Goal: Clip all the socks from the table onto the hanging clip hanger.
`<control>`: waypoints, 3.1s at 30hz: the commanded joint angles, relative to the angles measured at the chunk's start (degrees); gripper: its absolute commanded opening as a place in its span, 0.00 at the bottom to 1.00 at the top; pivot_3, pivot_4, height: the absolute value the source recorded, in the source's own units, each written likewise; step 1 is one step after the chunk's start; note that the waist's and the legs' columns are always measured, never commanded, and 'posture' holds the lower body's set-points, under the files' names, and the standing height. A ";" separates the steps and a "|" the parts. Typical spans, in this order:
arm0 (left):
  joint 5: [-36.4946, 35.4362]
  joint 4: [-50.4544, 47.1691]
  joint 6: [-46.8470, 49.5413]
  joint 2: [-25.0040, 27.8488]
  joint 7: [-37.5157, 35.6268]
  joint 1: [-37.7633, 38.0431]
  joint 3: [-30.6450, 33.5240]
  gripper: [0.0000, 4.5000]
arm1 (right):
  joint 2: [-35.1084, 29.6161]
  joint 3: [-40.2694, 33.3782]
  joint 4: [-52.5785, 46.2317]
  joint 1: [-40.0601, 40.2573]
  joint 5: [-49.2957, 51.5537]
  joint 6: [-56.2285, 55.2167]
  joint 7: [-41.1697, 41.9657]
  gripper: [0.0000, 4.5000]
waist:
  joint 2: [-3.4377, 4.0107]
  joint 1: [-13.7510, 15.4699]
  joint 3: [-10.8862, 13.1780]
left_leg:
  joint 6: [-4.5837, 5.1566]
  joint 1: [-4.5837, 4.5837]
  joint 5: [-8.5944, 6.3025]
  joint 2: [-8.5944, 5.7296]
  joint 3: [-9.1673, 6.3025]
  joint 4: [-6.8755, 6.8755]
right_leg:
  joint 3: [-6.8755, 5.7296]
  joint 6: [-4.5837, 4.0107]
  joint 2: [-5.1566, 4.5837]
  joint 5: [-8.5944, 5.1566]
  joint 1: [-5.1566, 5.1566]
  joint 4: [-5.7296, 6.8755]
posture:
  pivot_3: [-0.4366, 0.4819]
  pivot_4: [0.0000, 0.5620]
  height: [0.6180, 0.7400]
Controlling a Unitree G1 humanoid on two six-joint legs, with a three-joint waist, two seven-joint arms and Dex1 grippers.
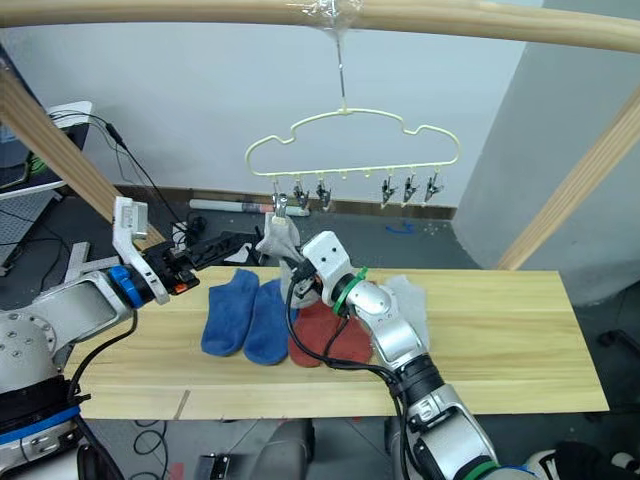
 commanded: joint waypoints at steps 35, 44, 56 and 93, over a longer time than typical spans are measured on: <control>56.84 2.14 -51.13 -23.76 6.26 0.90 -30.44 0.48 | -28.31 -17.57 -54.51 13.80 28.66 34.38 4.67 1.00 | 0.07 -2.39 -0.07 | 0.07 -0.39 0.04 -0.05 0.12 0.19 | 0.15 0.23 0.01 0.05 -0.35 0.03 | 0.39 0.39 1.00; 57.85 9.13 -54.45 -26.97 7.86 -2.97 -28.63 0.48 | -30.78 -18.00 -55.02 11.82 30.56 36.09 4.02 1.00 | 0.06 -2.69 -0.06 | 0.07 -0.40 0.04 -0.07 0.10 0.33 | 0.14 0.30 0.01 0.06 -0.29 0.05 | 0.38 0.40 1.00; 63.90 21.94 -63.76 -29.73 10.77 -11.62 -28.71 0.48 | -33.09 -18.67 -52.22 8.78 31.59 35.53 4.51 1.00 | 0.06 -3.01 -0.06 | 0.09 -0.48 0.03 -0.07 0.10 0.75 | 0.18 0.50 0.04 0.18 -0.17 0.04 | 0.35 0.43 1.00; 64.62 30.09 -70.71 -30.11 9.53 -16.69 -26.61 0.01 | -34.48 -18.38 -52.65 8.95 31.90 35.80 3.35 1.00 | 0.06 -4.31 -0.06 | 0.09 -0.50 0.03 -0.07 0.09 0.82 | 0.21 0.56 0.04 0.22 -0.18 0.08 | 0.35 0.46 1.00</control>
